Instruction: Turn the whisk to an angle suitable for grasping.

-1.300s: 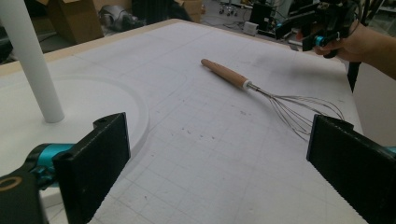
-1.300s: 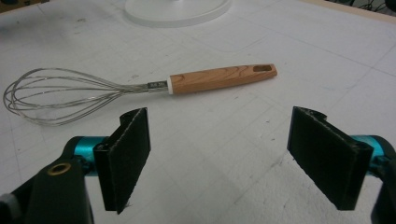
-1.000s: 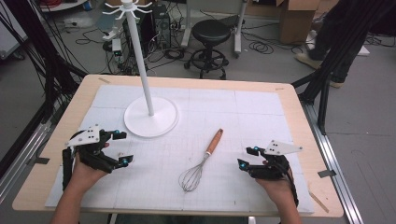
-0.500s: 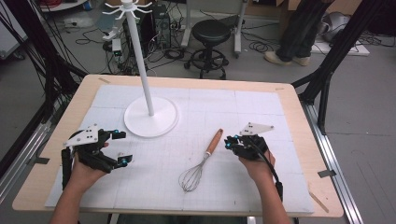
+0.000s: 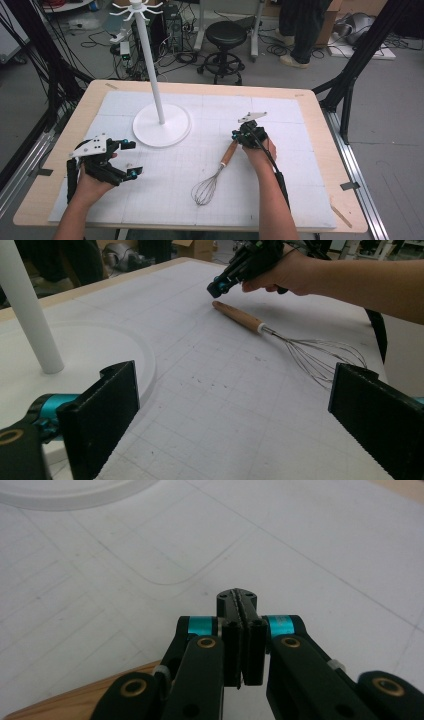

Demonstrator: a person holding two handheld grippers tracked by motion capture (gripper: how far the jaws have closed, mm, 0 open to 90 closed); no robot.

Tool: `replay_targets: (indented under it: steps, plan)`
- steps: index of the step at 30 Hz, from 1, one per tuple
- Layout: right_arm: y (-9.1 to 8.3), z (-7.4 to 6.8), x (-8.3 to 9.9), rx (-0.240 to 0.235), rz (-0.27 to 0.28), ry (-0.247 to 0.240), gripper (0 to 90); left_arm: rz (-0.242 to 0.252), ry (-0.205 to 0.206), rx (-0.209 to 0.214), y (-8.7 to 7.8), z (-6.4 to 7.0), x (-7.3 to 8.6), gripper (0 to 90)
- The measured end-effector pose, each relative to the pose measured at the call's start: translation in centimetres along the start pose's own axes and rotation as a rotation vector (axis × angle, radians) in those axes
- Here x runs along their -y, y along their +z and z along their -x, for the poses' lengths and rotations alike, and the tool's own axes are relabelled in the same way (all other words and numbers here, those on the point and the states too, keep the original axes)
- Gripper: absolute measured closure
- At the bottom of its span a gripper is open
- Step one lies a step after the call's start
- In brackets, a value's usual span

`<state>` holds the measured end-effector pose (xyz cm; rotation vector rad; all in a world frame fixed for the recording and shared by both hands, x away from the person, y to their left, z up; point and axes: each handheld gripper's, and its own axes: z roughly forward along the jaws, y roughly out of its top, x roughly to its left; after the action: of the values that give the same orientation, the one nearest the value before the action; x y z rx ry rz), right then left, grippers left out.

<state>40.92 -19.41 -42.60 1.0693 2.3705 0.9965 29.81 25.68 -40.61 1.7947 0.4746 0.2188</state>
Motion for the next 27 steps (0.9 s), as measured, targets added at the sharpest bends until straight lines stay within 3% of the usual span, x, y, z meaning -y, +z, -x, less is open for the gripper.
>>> replay_targets:
  steps: [5, 9, 15, 20, 24, 27]
  plan:
    - [0.7, 0.3, 0.5, -0.014, -0.022, 0.032, 89.3, -0.009, 0.002, 0.004, 0.1, 0.1, 0.0, 6.7]
    - [0.5, 0.2, 0.5, 0.000, -0.039, 0.007, 89.3, -0.014, 0.005, 0.004, 0.1, 0.1, 0.0, 6.7]
    - [-0.3, 0.4, 1.2, 0.009, -0.052, 0.012, 89.3, -0.010, 0.004, 0.005, 0.1, 0.1, 0.0, 6.7]
    - [-1.5, 0.8, 2.5, -0.006, -0.051, 0.059, 89.4, -0.011, 0.006, 0.011, 0.2, 0.2, 0.0, 6.7]
    - [-2.3, 0.5, 2.9, 0.008, -0.078, 0.025, 89.4, -0.008, 0.010, 0.010, 0.1, 0.2, -0.1, 6.7]
    - [-3.0, 0.5, 3.7, 0.005, -0.072, 0.031, 89.4, -0.007, 0.009, 0.011, 0.1, 0.3, -0.1, 6.7]
